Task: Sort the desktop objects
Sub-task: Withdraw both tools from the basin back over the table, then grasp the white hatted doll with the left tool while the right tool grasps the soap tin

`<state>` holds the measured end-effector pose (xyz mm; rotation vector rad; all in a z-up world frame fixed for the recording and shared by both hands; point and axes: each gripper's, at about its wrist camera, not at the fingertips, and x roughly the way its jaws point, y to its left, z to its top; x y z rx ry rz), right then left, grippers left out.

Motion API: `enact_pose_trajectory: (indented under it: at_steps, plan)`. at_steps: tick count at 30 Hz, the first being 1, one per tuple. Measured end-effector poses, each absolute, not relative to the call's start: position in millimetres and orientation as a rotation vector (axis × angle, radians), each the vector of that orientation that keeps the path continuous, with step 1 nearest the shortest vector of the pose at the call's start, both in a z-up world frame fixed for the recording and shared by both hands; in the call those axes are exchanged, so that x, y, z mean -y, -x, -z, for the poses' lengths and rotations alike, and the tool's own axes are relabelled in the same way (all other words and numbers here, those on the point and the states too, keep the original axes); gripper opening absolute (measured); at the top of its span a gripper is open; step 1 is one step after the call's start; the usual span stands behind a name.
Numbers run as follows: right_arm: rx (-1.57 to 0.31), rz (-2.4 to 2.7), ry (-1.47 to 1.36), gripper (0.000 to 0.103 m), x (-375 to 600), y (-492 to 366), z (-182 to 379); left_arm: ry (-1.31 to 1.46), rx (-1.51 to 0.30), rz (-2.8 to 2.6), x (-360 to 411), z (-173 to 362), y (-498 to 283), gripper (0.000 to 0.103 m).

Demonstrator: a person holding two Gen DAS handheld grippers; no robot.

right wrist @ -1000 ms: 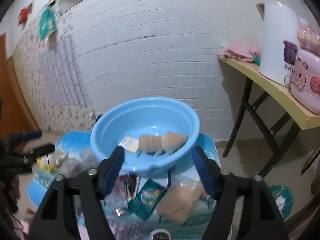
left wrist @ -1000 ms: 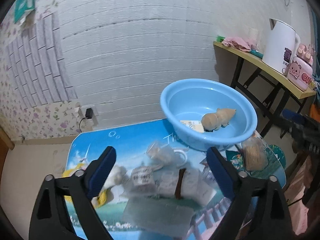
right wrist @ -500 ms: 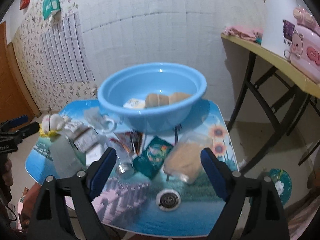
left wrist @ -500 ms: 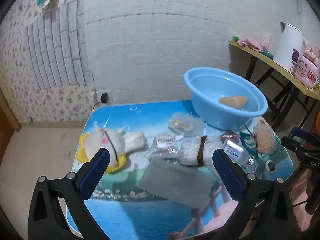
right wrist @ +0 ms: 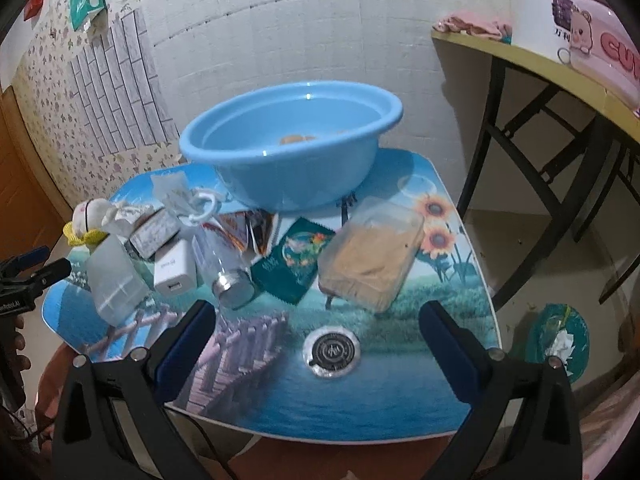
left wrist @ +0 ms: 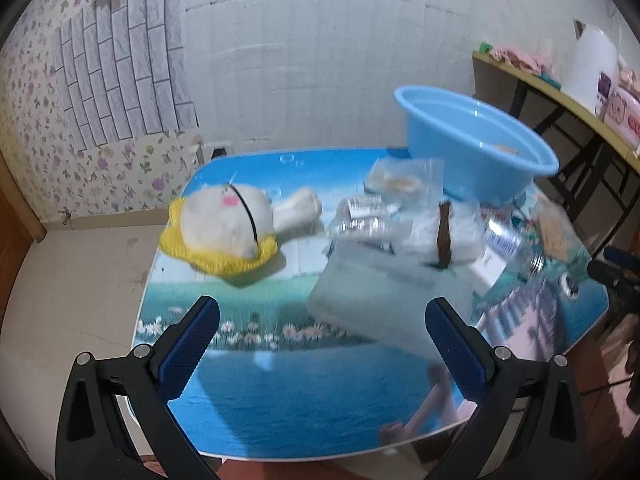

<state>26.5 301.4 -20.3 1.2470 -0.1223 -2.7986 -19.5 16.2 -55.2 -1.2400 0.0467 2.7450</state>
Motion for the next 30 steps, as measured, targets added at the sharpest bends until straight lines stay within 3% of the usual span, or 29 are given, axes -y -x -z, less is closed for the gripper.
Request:
enact_pose_trajectory:
  at_steps: [14,22,26,30]
  plan:
    - [0.14,2.828,-1.313,0.1,-312,-25,35,1.321,0.091,-2.752,22,69,25,0.103]
    - [0.11,2.79,-1.355,0.079,-306,-19,41,1.29,0.121,-2.833,46,63,49,0.103]
    - [0.121,2.806,-1.369,0.078,-308,-17,41,1.283,0.08,-2.874,50,63,68,0.103]
    - [0.094,2.797,-1.386,0.065,-305,-13,42,1.277,0.115,-2.867,56,67,85,0.103]
